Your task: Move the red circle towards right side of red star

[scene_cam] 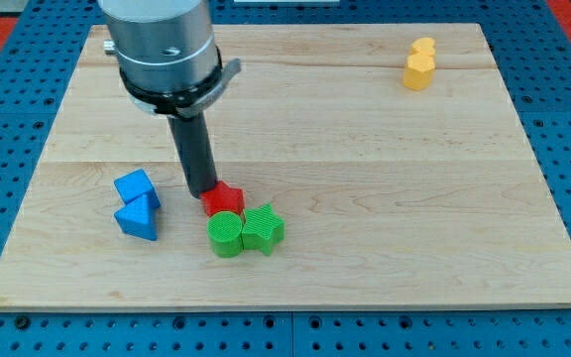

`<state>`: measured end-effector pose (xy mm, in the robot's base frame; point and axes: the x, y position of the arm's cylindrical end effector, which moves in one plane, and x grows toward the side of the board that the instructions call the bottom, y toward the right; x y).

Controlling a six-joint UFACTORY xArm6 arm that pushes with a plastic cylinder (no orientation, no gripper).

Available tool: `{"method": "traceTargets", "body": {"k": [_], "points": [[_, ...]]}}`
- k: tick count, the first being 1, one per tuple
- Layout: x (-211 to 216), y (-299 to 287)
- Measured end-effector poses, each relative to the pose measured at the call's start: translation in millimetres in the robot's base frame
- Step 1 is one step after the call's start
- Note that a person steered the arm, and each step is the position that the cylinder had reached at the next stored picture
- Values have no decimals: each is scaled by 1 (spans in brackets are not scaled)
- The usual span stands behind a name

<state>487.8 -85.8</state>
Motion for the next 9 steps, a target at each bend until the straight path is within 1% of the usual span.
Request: {"method": "traceTargets", "body": {"k": [1,2,3,4,5,6,8,9], "points": [[4,16],[-1,18],[-35,-9],[-63,-56],[-85,-107],[-95,-163],[-197,-174],[-245,-149]]}}
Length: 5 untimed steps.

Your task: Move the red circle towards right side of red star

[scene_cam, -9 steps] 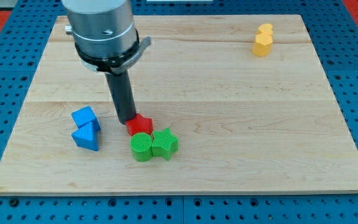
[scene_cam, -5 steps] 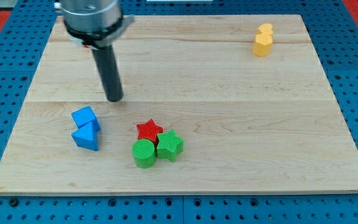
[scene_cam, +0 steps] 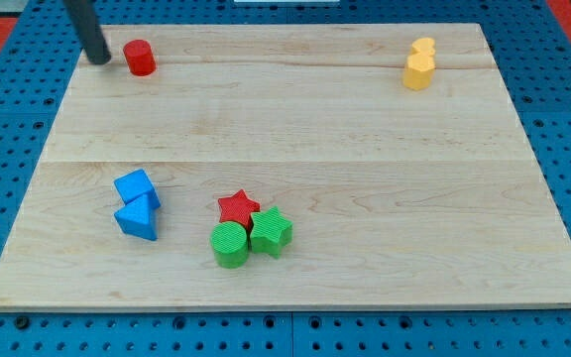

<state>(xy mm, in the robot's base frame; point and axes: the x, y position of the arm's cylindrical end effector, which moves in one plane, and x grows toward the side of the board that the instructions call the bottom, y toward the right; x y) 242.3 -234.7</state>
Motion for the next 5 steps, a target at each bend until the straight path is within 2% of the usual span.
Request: {"method": "traceTargets", "body": {"k": [1,2,3,4,5], "points": [[-17,43],[16,43],[16,11],[35,6],[57,29]]}}
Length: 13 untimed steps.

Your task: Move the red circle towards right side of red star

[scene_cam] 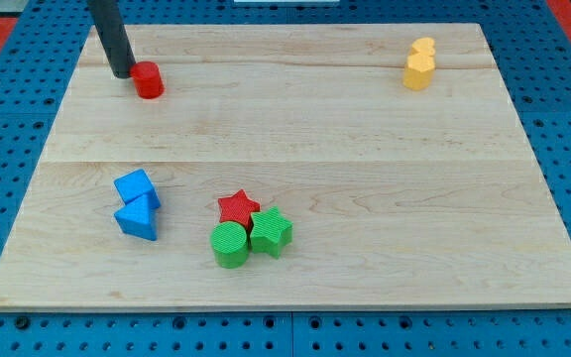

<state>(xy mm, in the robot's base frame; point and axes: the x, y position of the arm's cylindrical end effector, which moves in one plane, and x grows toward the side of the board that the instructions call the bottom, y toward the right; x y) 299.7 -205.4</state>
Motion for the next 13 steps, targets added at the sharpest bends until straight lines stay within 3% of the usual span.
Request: {"method": "traceTargets", "body": {"k": [4,8,9,11,13], "points": [[31,130],[98,206],[110,204],[87,149],[134,138]]}}
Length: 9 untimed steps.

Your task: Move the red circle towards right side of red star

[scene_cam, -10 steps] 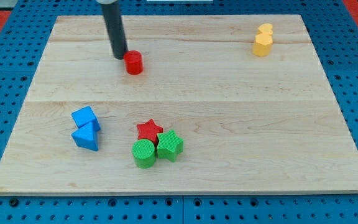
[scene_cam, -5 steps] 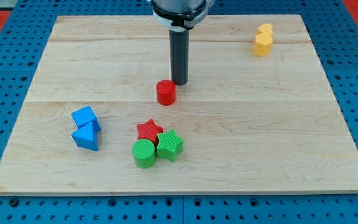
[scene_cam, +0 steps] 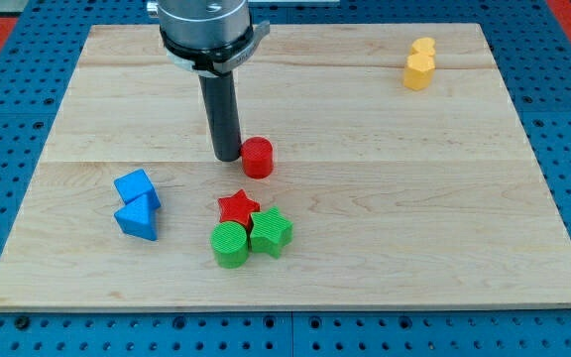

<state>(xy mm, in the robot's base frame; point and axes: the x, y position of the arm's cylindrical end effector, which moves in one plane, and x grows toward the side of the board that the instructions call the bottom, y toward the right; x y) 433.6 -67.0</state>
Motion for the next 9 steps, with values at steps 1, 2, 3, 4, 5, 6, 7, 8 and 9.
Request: {"method": "traceTargets", "body": {"k": [1,2,3,4,5,6,7,8,9], "points": [[-25,13],[-20,35],[6,64],[26,80],[27,80],[29,80],[37,66],[34,61],[34,60]]}}
